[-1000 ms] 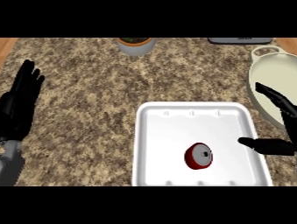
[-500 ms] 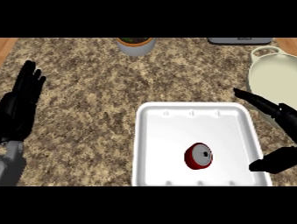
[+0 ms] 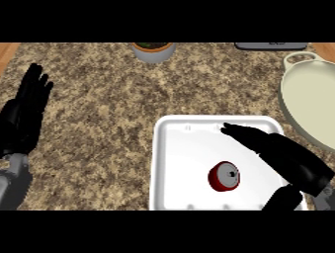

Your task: Pick the can from the tray and place it in the pot

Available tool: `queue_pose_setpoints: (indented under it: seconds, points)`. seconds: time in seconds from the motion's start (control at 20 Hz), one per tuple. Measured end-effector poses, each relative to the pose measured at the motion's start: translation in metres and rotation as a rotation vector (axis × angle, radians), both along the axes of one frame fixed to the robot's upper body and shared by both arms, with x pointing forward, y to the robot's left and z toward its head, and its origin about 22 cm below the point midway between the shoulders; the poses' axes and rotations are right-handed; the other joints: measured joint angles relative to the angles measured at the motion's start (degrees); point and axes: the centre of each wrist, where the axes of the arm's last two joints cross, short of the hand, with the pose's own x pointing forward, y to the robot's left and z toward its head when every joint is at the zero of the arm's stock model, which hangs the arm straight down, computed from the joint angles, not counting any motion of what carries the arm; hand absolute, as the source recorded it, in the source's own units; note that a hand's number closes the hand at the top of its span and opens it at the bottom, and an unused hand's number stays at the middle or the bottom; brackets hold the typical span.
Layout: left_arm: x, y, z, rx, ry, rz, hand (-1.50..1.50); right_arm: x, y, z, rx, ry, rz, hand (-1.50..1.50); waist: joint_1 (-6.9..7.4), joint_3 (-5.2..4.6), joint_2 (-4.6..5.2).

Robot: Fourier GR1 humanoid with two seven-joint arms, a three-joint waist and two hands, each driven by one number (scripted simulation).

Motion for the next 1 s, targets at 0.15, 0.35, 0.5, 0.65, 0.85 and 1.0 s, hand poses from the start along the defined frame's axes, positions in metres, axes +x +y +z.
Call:
queue_pose_setpoints:
  seconds: [0.15, 0.35, 0.5, 0.65, 0.85, 1.0]
  points:
    - [0.004, 0.003, 0.000, -0.001, 0.003, 0.000, 0.00, -0.003, 0.016, -0.003, -0.014, 0.023, -0.002, -1.50, -0.06, 0.03, 0.05]
    - [-0.008, 0.000, -0.004, 0.003, -0.001, -0.001, 0.00, -0.002, 0.022, -0.009, -0.029, 0.043, -0.011, -1.50, 0.02, 0.05, 0.05]
    - [-0.006, -0.003, -0.009, 0.000, 0.003, 0.000, 0.00, -0.006, 0.027, -0.014, -0.060, 0.050, -0.022, -1.50, -0.06, 0.06, 0.07]
    - [-0.004, -0.006, -0.008, 0.000, 0.005, -0.003, 0.00, -0.005, 0.031, -0.022, -0.112, 0.054, -0.047, -1.50, -0.07, 0.06, 0.08]
    - [0.000, 0.004, -0.003, 0.002, 0.000, -0.004, 0.00, -0.007, 0.031, -0.038, -0.134, 0.051, -0.067, -1.50, -0.11, 0.07, 0.08]
    - [-0.005, 0.010, 0.002, 0.001, 0.003, -0.004, 0.00, -0.006, 0.028, -0.048, -0.138, 0.056, -0.069, -1.50, -0.06, 0.07, 0.09]
